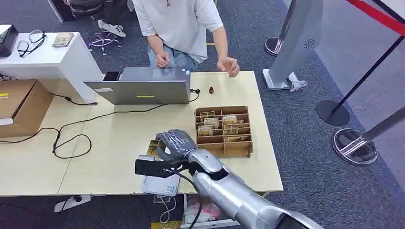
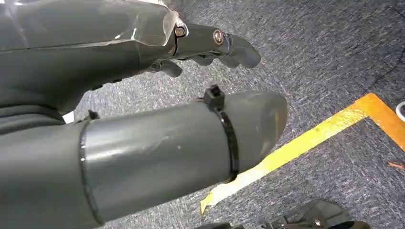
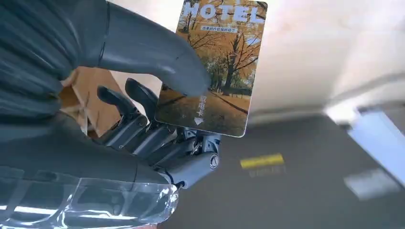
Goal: Pass the card to the sensor for recognition and then transmit it.
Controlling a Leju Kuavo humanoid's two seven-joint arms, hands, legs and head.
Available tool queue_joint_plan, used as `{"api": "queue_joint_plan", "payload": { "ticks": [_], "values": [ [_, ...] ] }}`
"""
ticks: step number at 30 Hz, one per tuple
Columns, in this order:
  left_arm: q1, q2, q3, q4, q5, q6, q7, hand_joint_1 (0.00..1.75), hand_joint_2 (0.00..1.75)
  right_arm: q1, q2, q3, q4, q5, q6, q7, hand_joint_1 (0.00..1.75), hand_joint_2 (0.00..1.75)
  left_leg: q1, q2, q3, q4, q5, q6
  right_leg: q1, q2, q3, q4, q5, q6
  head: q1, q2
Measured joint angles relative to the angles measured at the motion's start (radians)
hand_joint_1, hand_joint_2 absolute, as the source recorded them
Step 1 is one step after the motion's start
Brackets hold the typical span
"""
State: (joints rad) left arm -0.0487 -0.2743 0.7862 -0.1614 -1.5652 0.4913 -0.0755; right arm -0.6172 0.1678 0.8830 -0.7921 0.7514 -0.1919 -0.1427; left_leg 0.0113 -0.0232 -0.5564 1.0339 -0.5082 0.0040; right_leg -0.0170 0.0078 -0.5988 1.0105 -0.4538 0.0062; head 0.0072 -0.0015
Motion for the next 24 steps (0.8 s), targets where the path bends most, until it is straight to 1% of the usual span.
{"api": "queue_joint_plan", "payload": {
  "ticks": [3, 4, 5, 6, 7, 8, 9, 12, 14, 15, 18, 20, 22, 24],
  "values": [
    [0.0, 0.0, -0.025, 0.0, 0.0, -0.001, 0.0, 0.0, 0.0, 0.003, -0.019, -0.058, -0.087, -0.038, 0.004, -0.024, 1.75, 1.75, 0.0, 0.0, 0.0, 0.0, 0.0, 0.0, 0.0, 0.0, 0.0, 0.0, 0.0, 0.0, 0.0, 0.0],
    [0.0, 0.0, -0.037, 0.0, 0.0, -0.001, 0.0, 0.0, 0.0, 0.004, -0.024, -0.074, -0.113, -0.041, -0.003, -0.029, 1.75, 1.75, 0.0, 0.0, 0.0, 0.0, 0.0, 0.0, 0.0, 0.0, 0.0, 0.0, 0.0, 0.0, 0.0, 0.0],
    [0.0, 0.0, -0.047, 0.0, 0.0, -0.002, 0.0, 0.0, 0.0, 0.007, -0.03, -0.093, -0.142, -0.035, -0.025, -0.033, 1.75, 1.75, 0.0, 0.0, 0.0, 0.0, 0.0, 0.0, 0.0, 0.0, 0.0, 0.0, 0.0, 0.0, 0.0, 0.0],
    [0.0, 0.0, -0.057, 0.0, 0.0, -0.002, 0.001, 0.0, 0.0, 0.009, -0.034, -0.106, -0.165, -0.014, -0.057, -0.034, 1.75, 1.75, 0.0, 0.0, 0.0, 0.0, 0.0, 0.0, 0.0, 0.0, 0.0, 0.0, 0.0, 0.0, 0.0, 0.0],
    [0.001, 0.0, -0.069, 0.0, 0.0, -0.003, 0.001, 0.0, 0.0, 0.01, -0.039, -0.119, -0.183, 0.022, -0.106, -0.029, 1.75, 1.75, 0.0, 0.0, 0.0, 0.0, 0.0, 0.0, 0.0, 0.0, 0.0, 0.0, 0.0, 0.0, 0.0, 0.0],
    [0.002, 0.0, -0.084, 0.0, 0.0, -0.004, 0.002, 0.0, 0.0, 0.01, -0.042, -0.134, -0.2, 0.069, -0.167, -0.023, 1.75, 1.75, 0.0, 0.0, 0.0, 0.0, 0.0, 0.0, 0.0, 0.0, 0.0, 0.0, 0.0, 0.0, 0.0, 0.0],
    [0.002, 0.0, -0.1, 0.0, 0.0, -0.004, 0.002, 0.0, 0.0, 0.009, -0.045, -0.15, -0.214, 0.109, -0.212, -0.017, 1.75, 1.75, 0.0, 0.0, 0.0, 0.0, 0.0, 0.0, 0.0, 0.0, 0.0, 0.0, 0.0, 0.0, 0.0, 0.0],
    [0.003, 0.0, -0.14, 0.0, 0.0, -0.008, 0.003, 0.0, 0.0, 0.009, -0.05, -0.186, -0.22, 0.245, -0.374, 0.004, 1.75, 1.75, 0.0, 0.0, 0.0, 0.0, 0.0, 0.0, 0.0, 0.0, 0.0, 0.0, 0.0, 0.0, 0.0, 0.0],
    [0.004, 0.0, -0.173, 0.0, 0.0, -0.01, 0.008, 0.0, 0.0, 0.009, -0.051, -0.217, -0.217, 0.384, -0.466, 0.034, 1.75, 1.75, 0.0, 0.0, 0.0, 0.0, 0.0, 0.0, 0.0, 0.0, 0.0, 0.0, 0.0, 0.0, 0.0, 0.0],
    [0.005, 0.0, -0.19, 0.0, 0.0, -0.011, 0.01, 0.0, 0.0, 0.009, -0.051, -0.237, -0.218, 0.454, -0.49, 0.047, 1.75, 1.75, 0.0, 0.0, 0.0, 0.0, 0.0, 0.0, 0.0, 0.0, 0.0, 0.0, 0.0, 0.0, 0.0, 0.0],
    [0.005, 0.0, -0.233, 0.0, 0.0, -0.022, 0.014, 0.0, 0.0, 0.016, -0.051, -0.304, -0.239, 0.684, -0.499, 0.11, 1.75, 1.75, 0.0, 0.0, 0.0, 0.0, 0.0, 0.0, 0.0, 0.0, 0.0, 0.0, 0.0, 0.0, 0.0, 0.0],
    [0.004, -0.001, -0.265, 0.0, 0.0, -0.029, 0.025, 0.0, 0.0, 0.014, -0.051, -0.345, -0.243, 0.776, -0.502, 0.155, 1.75, 1.75, 0.0, 0.0, 0.0, 0.0, 0.0, 0.0, 0.0, 0.0, 0.0, 0.0, 0.0, 0.0, 0.0, 0.0],
    [0.003, -0.002, -0.296, 0.0, 0.0, -0.035, 0.034, 0.0, 0.0, 0.01, -0.051, -0.368, -0.239, 0.805, -0.502, 0.206, 1.75, 1.75, 0.0, 0.0, 0.0, 0.0, 0.0, 0.0, 0.0, 0.0, 0.0, 0.0, 0.0, 0.0, 0.0, 0.0],
    [0.001, -0.003, -0.321, 0.0, 0.0, -0.043, 0.042, 0.0, 0.0, 0.0, -0.053, -0.376, -0.223, 0.811, -0.502, 0.232, 1.75, 1.75, 0.0, 0.0, 0.0, 0.0, 0.0, 0.0, 0.0, 0.0, 0.0, 0.0, 0.0, 0.0, 0.0, 0.0]
  ]
}}
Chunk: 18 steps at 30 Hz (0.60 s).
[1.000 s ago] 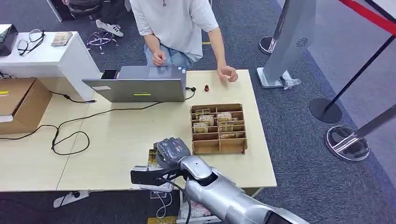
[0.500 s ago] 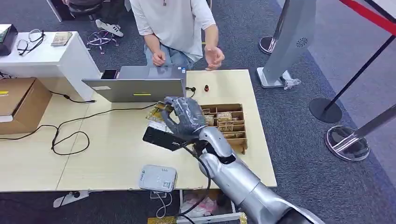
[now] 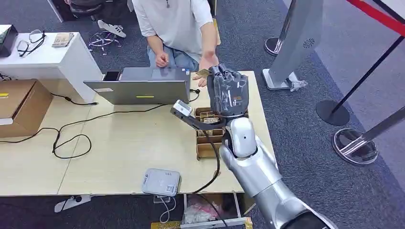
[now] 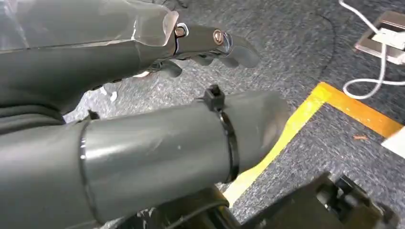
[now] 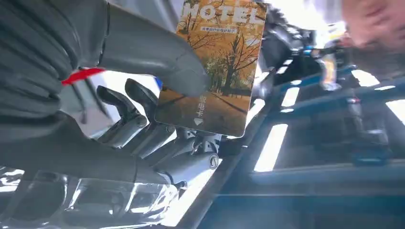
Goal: Pass the card to the sensor for recognition and then transmit it.
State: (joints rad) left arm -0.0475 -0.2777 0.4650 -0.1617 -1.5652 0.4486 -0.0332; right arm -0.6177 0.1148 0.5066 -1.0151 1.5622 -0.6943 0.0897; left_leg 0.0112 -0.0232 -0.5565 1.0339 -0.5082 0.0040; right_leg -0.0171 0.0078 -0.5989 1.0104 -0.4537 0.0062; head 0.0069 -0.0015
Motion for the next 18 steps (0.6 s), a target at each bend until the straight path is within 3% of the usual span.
{"api": "queue_joint_plan", "payload": {
  "ticks": [6, 11, 12, 13, 15, 16, 18],
  "values": [
    [-0.008, -0.008, -0.057, 0.0, 0.0, -0.011, 0.017, 0.0, 0.0, -0.037, -0.002, -0.01, 0.082, 0.007, -0.001, 0.043, 1.75, 1.75, 0.0, 0.0, 0.0, 0.0, 0.0, 0.0, 0.0, 0.0, 0.0, 0.0, 0.0, 0.0, 0.0, 0.0],
    [-0.011, -0.014, -0.1, 0.0, 0.0, -0.023, 0.025, 0.0, 0.0, -0.06, 0.014, -0.01, 0.173, 0.006, -0.002, 0.021, 1.75, 1.75, 0.0, 0.0, 0.0, 0.0, 0.0, 0.0, 0.0, 0.0, 0.0, 0.0, 0.0, 0.0, 0.0, 0.0],
    [-0.012, -0.016, -0.106, 0.0, 0.0, -0.024, 0.03, 0.0, 0.0, -0.065, 0.016, -0.01, 0.19, 0.006, -0.003, 0.016, 1.66, 1.75, 0.0, 0.0, 0.0, 0.0, 0.0, 0.0, 0.0, 0.0, 0.0, 0.0, 0.0, 0.0, 0.0, 0.0],
    [-0.013, -0.017, -0.116, 0.0, 0.0, -0.025, 0.032, 0.0, 0.0, -0.068, 0.019, -0.01, 0.205, 0.005, -0.003, 0.013, 0.0, 1.75, 0.0, 0.0, 0.0, 0.0, 0.0, 0.0, 0.0, 0.0, 0.0, 0.0, 0.0, 0.0, 0.0, 0.0],
    [-0.014, -0.02, -0.128, 0.0, 0.0, -0.032, 0.035, 0.0, 0.0, -0.07, 0.028, -0.01, 0.233, -0.005, -0.003, 0.004, 0.0, 1.75, 0.0, 0.0, 0.0, 0.0, 0.0, 0.0, 0.0, 0.0, 0.0, 0.0, 0.0, 0.0, 0.0, 0.0],
    [-0.014, -0.021, -0.136, 0.0, 0.0, -0.034, 0.038, 0.0, 0.0, -0.072, 0.031, -0.01, 0.246, -0.013, -0.003, 0.002, 0.0, 0.0, 0.0, 0.0, 0.0, 0.0, 0.0, 0.0, 0.0, 0.0, 0.0, 0.0, 0.0, 0.0, 0.0, 0.0],
    [-0.015, -0.023, -0.151, 0.0, 0.0, -0.039, 0.041, 0.0, 0.0, -0.083, 0.041, -0.01, 0.279, -0.026, -0.003, -0.002, 0.0, 0.0, 0.0, 0.0, 0.0, 0.0, 0.0, 0.0, 0.0, 0.0, 0.0, 0.0, 0.0, 0.0, 0.0, 0.0]
  ]
}}
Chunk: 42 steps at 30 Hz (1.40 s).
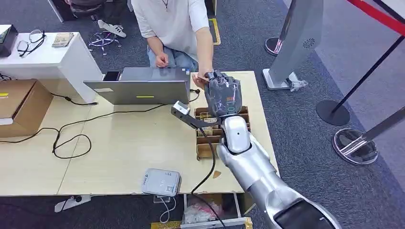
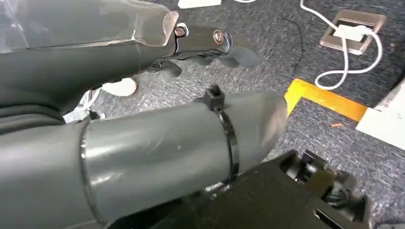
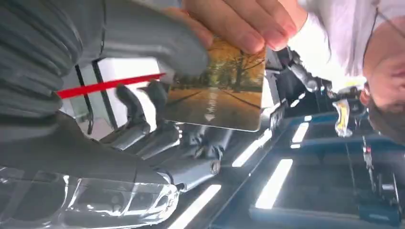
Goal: Pass the card to the sensor for recognition and then transmit it.
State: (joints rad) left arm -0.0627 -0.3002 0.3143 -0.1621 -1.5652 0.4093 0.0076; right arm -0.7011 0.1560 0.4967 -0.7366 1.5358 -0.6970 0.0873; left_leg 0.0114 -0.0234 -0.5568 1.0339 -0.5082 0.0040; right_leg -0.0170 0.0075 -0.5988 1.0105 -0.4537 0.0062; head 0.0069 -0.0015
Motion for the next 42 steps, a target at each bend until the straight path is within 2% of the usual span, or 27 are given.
{"api": "queue_joint_plan", "payload": {
  "ticks": [5, 9, 13, 17, 19, 22, 25, 31, 32, 42],
  "values": [
    [-0.005, -0.006, -0.036, 0.0, 0.0, -0.011, 0.004, 0.0, 0.0, -0.022, 0.022, -0.005, 0.066, -0.068, 0.0, -0.05, 0.0, 0.0, 0.0, 0.0, 0.0, 0.0, 0.0, 0.0, 0.0, 0.0, 0.0, 0.0, 0.0, 0.0, 0.0, 0.0],
    [-0.009, -0.007, -0.059, 0.0, 0.0, -0.017, 0.013, 0.0, 0.0, -0.028, 0.035, -0.022, 0.102, -0.173, 0.006, -0.143, 0.0, 0.0, 0.0, 0.0, 0.0, 0.0, 0.0, 0.0, 0.0, 0.0, 0.0, 0.0, 0.0, 0.0, 0.0, 0.0],
    [-0.011, -0.007, -0.081, -0.001, 0.001, -0.018, 0.016, 0.0, 0.0, -0.021, 0.039, -0.03, 0.104, -0.279, 0.067, -0.229, 0.0, 0.0, 0.0, 0.0, 0.0, 0.0, 0.0, 0.0, 0.0, 0.0, 0.0, 0.0, 0.0, 0.0, 0.0, 0.0],
    [-0.012, -0.007, -0.097, -0.001, 0.001, -0.018, 0.019, 0.0, 0.0, -0.002, 0.039, -0.03, 0.088, -0.315, 0.095, -0.254, 0.0, 0.0, 0.0, 0.0, 0.0, 0.0, 0.0, 0.0, 0.0, 0.0, 0.0, 0.0, 0.0, 0.0, 0.0, 0.0],
    [-0.013, -0.007, -0.107, -0.001, 0.002, -0.021, 0.023, 0.0, 0.0, 0.013, 0.035, -0.03, 0.061, -0.354, 0.136, -0.273, 0.0, 0.0, 0.0, 0.0, 0.0, 0.0, 0.0, 0.0, 0.0, 0.0, 0.0, 0.0, 0.0, 0.0, 0.0, 0.0],
    [-0.014, -0.007, -0.123, -0.001, 0.002, -0.028, 0.029, 0.0, 0.0, 0.054, 0.01, -0.029, -0.012, -0.418, 0.226, -0.299, 0.0, 0.0, 0.0, -0.001, 0.0, 0.0, 0.0, 0.0, 0.0, 0.0, 0.0, 0.0, 0.0, 0.0, 0.0, 0.0],
    [-0.014, -0.007, -0.143, -0.001, 0.004, -0.034, 0.033, 0.0, 0.0, 0.095, -0.039, -0.015, -0.093, -0.466, 0.303, -0.312, 0.0, 0.0, 0.0, 0.0, 0.0, 0.0, 0.0, 0.0, 0.0, 0.0, 0.0, -0.001, 0.0, 0.0, 0.0, 0.0],
    [-0.014, -0.007, -0.174, -0.001, 0.0, -0.038, 0.033, 0.0, 0.0, 0.15, -0.144, 0.023, -0.196, -0.476, 0.357, -0.305, 0.0, 0.0, -0.001, 0.0, 0.0, 0.0, -0.001, 0.001, 0.0, -0.001, 0.0, -0.001, 0.0, 0.0, 0.0, 0.0],
    [-0.014, -0.007, -0.185, -0.001, 0.0, -0.042, 0.035, 0.0, 0.0, 0.158, -0.165, 0.027, -0.208, -0.475, 0.359, -0.299, 0.0, 1.75, -0.001, 0.0, 0.0, 0.0, -0.001, 0.001, 0.0, -0.001, 0.0, -0.001, 0.0, 0.0, 0.0, 0.0],
    [-0.014, -0.005, -0.278, -0.002, 0.0, -0.068, 0.045, 0.0, 0.0, 0.221, -0.278, 0.047, -0.28, -0.468, 0.359, -0.267, 0.0, 1.75, 0.0, -0.001, -0.001, 0.0, -0.001, 0.001, 0.0, -0.001, -0.001, -0.001, 0.0, 0.0, 0.0, 0.0]
  ]
}}
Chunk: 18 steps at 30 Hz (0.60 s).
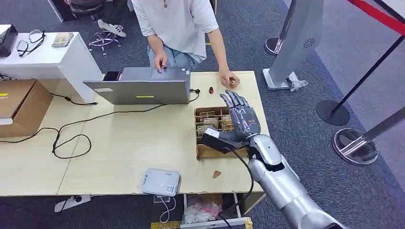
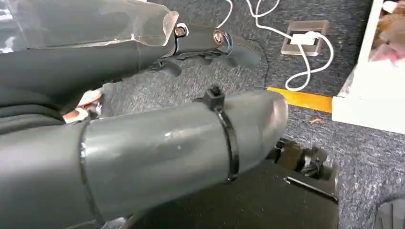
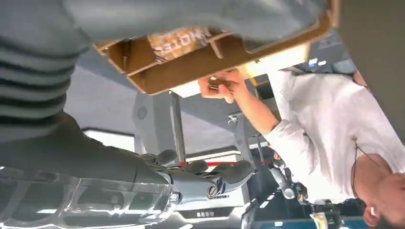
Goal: Pass the card to the sensor for recognition and then transmit it.
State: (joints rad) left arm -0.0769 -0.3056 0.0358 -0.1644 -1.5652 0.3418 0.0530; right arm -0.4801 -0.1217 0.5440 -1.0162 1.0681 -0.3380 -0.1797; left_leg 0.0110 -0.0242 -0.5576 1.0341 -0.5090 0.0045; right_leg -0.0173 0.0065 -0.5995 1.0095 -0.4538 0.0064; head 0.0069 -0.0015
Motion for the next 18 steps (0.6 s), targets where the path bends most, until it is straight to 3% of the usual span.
{"api": "queue_joint_plan", "payload": {
  "ticks": [18],
  "values": [
    [-0.008, 0.002, -0.139, 0.0, 0.0, -0.053, -0.001, 0.0, 0.0, 0.012, -0.06, 0.032, -0.027, 0.0, 0.009, -0.006, 0.0, 1.75, 0.0, 0.0, 0.0, 0.0, 0.0, 0.0, 0.0, 0.001, 0.0, 0.0, 0.0, 0.0, 0.0, 0.0]
  ]
}}
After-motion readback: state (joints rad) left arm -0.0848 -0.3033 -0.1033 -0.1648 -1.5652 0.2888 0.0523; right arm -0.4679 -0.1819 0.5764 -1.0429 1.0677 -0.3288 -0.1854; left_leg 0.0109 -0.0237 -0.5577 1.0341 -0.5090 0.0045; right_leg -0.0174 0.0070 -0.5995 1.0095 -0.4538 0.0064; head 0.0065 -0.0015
